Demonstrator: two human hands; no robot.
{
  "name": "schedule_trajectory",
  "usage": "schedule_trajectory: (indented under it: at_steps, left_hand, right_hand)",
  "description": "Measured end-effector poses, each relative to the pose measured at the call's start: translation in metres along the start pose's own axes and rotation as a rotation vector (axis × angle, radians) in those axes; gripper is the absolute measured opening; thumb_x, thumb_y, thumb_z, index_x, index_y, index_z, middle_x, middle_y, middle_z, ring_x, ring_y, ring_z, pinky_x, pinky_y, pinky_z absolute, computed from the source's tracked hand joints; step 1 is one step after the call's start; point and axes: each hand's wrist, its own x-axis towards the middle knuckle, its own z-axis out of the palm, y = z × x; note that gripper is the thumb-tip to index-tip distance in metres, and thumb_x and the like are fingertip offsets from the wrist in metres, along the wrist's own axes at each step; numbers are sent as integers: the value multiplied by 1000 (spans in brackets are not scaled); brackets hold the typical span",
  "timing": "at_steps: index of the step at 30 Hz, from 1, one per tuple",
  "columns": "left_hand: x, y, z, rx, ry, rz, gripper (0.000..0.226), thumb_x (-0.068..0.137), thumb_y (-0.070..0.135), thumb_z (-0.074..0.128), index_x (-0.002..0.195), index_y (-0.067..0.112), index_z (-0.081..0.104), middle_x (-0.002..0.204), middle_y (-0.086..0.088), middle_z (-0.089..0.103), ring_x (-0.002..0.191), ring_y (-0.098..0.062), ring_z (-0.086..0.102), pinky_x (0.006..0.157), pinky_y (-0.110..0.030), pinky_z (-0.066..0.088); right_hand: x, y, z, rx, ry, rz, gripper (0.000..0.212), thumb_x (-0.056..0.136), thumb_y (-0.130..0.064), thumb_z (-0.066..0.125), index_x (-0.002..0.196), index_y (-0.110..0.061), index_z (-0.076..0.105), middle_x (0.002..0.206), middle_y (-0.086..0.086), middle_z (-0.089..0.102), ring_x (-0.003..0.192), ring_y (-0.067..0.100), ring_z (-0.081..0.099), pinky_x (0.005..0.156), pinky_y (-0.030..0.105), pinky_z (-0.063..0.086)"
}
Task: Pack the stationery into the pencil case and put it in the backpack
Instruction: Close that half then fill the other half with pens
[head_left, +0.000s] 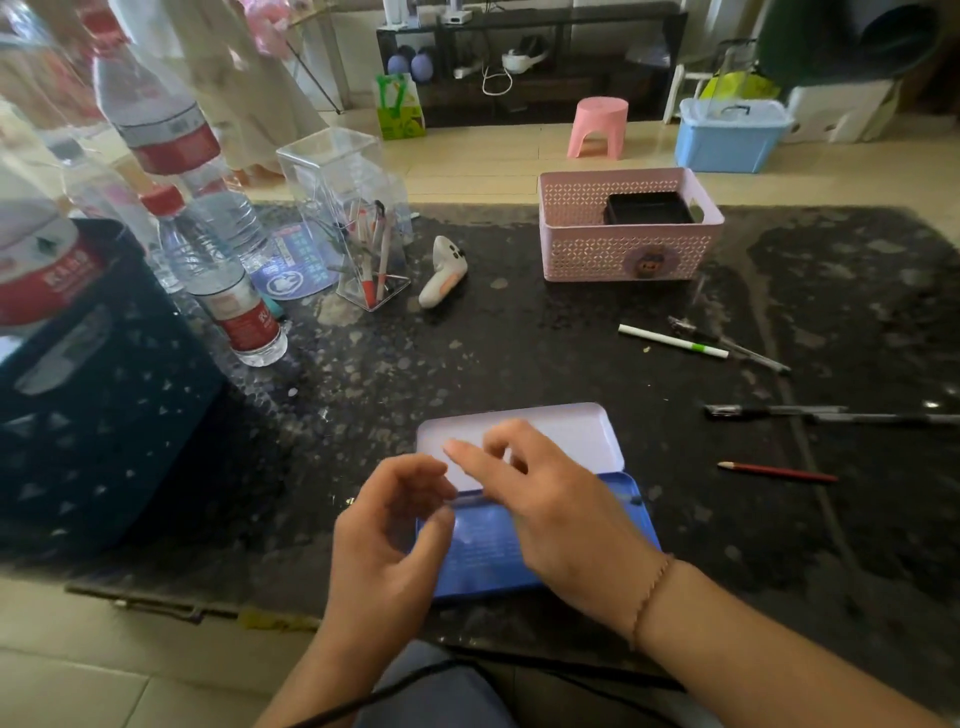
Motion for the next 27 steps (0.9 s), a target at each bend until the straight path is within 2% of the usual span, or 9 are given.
schedule_trajectory:
  at_steps: [2, 4, 8, 10, 13, 17, 20, 24, 27]
  left_hand:
    - [-5, -12, -7, 80, 8, -34, 27, 76, 29, 65, 102, 27, 64, 91, 1, 71, 84, -14, 68, 77, -18, 51]
    - [-9, -20, -11, 163, -29, -21, 25, 77, 34, 68, 101, 28, 65, 89, 6, 71, 80, -12, 68, 73, -19, 52]
    - [-9, -42, -14, 493, -92, 113, 19, 76, 36, 72, 94, 36, 66, 90, 20, 67, 87, -8, 63, 76, -43, 52]
    - [-8, -49, -12, 643, -120, 149, 15, 76, 41, 69, 90, 38, 68, 89, 23, 65, 89, -6, 58, 77, -48, 46]
    - [-4, -54, -12, 739, -108, 137, 17, 77, 46, 62, 84, 35, 71, 86, 22, 64, 87, -8, 54, 78, -47, 42]
    - [3, -55, -17, 809, -86, 154, 23, 78, 45, 58, 86, 31, 73, 90, 18, 60, 90, -10, 51, 80, -44, 40]
    - [6, -52, -14, 821, -83, 189, 27, 78, 44, 59, 91, 26, 73, 96, 12, 60, 93, -12, 51, 82, -38, 38]
    - [9, -52, -9, 853, -138, 213, 27, 78, 47, 57, 91, 30, 74, 99, 12, 62, 97, -13, 50, 82, -38, 34]
    - [11, -53, -9, 865, -146, 212, 25, 79, 47, 57, 87, 33, 75, 98, 14, 62, 97, -13, 50, 82, -37, 32]
  right_hand:
    - [-6, 10, 15, 38, -152, 68, 71, 76, 10, 59, 140, -15, 41, 118, 4, 41, 88, 17, 51, 70, 37, 53]
    - [-9, 14, 26, 80, -177, 97, 62, 82, 4, 61, 139, -14, 43, 113, 5, 54, 94, 19, 56, 80, 36, 53]
    - [-12, 13, 41, 67, -91, 115, 44, 82, -10, 63, 126, -12, 58, 96, 7, 69, 89, 22, 60, 80, 39, 53]
    - [-13, 10, 44, 143, -93, 136, 33, 84, -12, 61, 117, -14, 63, 96, 5, 69, 91, 19, 58, 83, 35, 50]
    - [-19, 13, 38, 123, -80, 118, 21, 84, -13, 65, 104, -14, 69, 101, 1, 66, 97, 15, 55, 88, 30, 47]
    - [-40, 40, 8, -105, 40, 275, 16, 74, -21, 73, 90, -22, 71, 92, -5, 63, 88, 16, 53, 77, 33, 47]
    - [-49, 55, -5, -166, -6, 368, 21, 72, -24, 77, 92, -25, 71, 91, -7, 62, 84, 14, 52, 72, 31, 47]
    - [-47, 54, -4, -164, -43, 315, 19, 76, -22, 75, 94, -24, 70, 90, -7, 62, 84, 11, 54, 71, 26, 44]
    - [-46, 52, 1, -96, -52, 289, 20, 80, -15, 72, 100, -18, 69, 92, -4, 61, 85, 10, 56, 77, 22, 48]
